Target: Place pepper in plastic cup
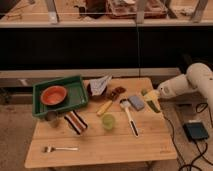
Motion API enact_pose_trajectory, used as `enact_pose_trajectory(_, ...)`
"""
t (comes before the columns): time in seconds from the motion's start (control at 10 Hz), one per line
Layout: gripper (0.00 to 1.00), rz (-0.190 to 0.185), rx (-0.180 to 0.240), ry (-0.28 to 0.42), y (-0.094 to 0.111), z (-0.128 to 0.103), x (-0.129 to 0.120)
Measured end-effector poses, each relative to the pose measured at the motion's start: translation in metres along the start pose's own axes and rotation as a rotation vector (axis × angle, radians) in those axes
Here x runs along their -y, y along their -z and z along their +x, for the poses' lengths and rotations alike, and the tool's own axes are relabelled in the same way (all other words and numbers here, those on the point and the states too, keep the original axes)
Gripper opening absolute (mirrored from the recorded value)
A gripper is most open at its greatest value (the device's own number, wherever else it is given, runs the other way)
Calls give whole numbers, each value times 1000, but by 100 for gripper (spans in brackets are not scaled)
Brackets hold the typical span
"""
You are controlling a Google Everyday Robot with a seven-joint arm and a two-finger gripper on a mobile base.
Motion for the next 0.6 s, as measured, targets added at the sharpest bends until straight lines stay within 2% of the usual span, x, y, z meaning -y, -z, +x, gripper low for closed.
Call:
enact_pose_trajectory(0.2,6,45,-112,41,-20,2,35)
enact_pose_trajectory(0.4,6,91,-159,92,-42,6,69)
enact_pose_trajectory(0.6,6,100,-176,103,-45,6,77)
